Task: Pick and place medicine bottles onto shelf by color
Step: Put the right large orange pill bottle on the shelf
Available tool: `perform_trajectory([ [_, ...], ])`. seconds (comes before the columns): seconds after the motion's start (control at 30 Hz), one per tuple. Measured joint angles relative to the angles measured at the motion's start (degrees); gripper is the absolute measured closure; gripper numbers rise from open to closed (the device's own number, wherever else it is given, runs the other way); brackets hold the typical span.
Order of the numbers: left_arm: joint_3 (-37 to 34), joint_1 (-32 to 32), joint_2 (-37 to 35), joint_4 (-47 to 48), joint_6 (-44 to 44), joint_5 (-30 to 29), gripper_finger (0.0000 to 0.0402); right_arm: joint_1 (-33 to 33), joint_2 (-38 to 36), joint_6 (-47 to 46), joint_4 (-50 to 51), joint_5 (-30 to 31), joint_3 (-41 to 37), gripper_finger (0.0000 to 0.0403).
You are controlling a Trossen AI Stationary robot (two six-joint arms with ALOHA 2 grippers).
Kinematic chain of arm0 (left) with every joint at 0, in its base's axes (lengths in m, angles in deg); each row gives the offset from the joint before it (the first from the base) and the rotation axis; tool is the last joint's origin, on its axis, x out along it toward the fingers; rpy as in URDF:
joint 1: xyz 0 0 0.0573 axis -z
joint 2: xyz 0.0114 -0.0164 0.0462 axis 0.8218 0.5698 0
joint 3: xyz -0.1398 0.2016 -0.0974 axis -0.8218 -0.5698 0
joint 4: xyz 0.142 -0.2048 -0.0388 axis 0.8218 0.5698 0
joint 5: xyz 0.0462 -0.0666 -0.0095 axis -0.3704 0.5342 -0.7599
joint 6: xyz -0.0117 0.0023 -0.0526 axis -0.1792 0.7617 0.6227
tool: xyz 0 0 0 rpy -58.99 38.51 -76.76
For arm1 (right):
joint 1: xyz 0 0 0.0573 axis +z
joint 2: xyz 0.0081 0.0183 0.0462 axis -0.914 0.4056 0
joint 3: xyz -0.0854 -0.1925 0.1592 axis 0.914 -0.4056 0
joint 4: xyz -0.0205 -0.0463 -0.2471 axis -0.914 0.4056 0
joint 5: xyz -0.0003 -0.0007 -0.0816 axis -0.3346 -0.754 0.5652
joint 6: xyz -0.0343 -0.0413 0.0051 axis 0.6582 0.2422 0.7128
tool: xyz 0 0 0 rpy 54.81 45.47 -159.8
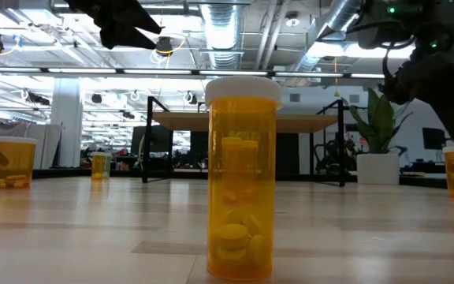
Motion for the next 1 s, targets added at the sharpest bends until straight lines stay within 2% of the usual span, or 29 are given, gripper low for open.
perform_trajectory([
  [0.37, 0.0, 0.0, 0.0, 0.02, 0.02, -0.04, 0.0113, -1.79, 0.0, 2.23, 0.92, -1.56, 0.0, 0.0088],
  [0.63, 0.0, 0.0, 0.0, 0.04, 0.0, -0.07, 0.0113, -1.79, 0.02, 2.48, -1.84, -0.26, -0.24, 0.0085],
  [1.0, 0.0, 0.0, 0.0, 0.31, 0.04, -0.04, 0.0113, -1.79, 0.04, 0.48, -6.07, -0.11, -5.19, 0.0085],
])
